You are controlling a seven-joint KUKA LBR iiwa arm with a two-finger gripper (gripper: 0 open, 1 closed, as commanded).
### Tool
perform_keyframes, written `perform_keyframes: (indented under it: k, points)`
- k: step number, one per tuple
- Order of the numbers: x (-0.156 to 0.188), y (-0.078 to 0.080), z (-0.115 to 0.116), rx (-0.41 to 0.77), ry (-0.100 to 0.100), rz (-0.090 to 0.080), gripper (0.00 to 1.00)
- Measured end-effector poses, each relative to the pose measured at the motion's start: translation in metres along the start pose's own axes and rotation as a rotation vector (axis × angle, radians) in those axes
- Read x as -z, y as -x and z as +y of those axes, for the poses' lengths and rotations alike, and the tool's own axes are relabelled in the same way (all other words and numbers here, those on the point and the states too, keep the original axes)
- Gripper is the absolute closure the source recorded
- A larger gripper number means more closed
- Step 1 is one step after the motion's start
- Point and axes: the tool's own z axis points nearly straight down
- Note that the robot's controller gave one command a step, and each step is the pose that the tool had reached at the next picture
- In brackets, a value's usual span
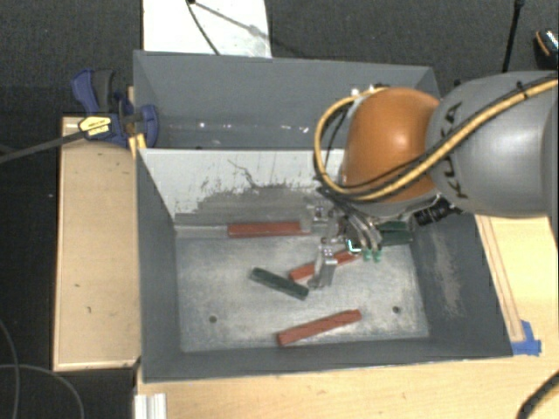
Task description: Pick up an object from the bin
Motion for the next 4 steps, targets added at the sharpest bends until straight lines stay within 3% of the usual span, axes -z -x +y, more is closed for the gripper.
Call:
perform_keyframes:
  k: [1,4]
  points:
    - [-0.0945,0.0194,-0.0446,0.193,-0.002,0.004,0.00]
    - [-0.0927,0.0212,-0.0433,0.179,0.001,-0.002,0.00]
